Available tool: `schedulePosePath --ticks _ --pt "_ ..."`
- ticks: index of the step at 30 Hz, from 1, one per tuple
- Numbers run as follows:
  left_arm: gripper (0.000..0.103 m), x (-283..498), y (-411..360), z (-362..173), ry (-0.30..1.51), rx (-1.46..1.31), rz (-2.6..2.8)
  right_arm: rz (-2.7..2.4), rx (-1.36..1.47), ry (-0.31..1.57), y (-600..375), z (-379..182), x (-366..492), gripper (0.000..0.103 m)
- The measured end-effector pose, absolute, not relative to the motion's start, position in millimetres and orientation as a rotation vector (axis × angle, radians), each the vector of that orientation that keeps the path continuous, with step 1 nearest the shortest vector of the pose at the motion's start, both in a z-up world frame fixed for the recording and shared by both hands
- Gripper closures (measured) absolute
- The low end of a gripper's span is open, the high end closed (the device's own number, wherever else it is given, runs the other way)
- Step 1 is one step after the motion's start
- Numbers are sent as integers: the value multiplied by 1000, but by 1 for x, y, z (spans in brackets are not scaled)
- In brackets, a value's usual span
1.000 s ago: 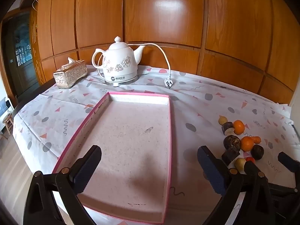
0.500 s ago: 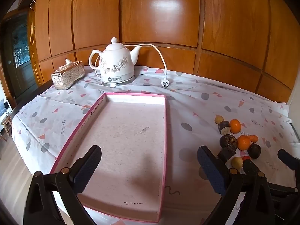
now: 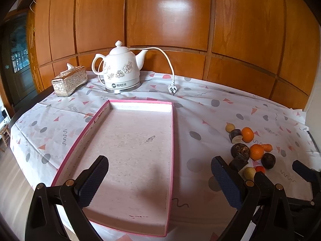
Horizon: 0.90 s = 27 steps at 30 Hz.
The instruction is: Organize fruits
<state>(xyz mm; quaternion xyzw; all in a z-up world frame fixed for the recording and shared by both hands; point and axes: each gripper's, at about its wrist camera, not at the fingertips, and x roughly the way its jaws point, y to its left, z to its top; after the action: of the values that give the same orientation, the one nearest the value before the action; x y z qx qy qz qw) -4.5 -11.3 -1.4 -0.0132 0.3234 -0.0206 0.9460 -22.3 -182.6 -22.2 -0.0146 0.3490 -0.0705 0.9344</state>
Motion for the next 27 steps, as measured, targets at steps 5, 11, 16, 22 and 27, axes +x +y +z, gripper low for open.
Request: schedulePosePath --ticks 5,11,16,22,27 --pt "0 -6 -15 0 654 -17 -59 -144 -29 715 -185 -23 -23 3" --pt "0 -7 -18 1 659 -15 -79 -139 -30 713 -186 -23 -24 3" --pt "0 -9 -22 0 659 -8 -95 -139 -20 716 -190 -23 -25 3" --pt "0 -5 -32 -3 698 6 -141 -149 -4 729 -200 -27 -25 3" --pt "0 -5 -45 -6 705 37 -177 -172 19 740 -214 -29 -26 3"
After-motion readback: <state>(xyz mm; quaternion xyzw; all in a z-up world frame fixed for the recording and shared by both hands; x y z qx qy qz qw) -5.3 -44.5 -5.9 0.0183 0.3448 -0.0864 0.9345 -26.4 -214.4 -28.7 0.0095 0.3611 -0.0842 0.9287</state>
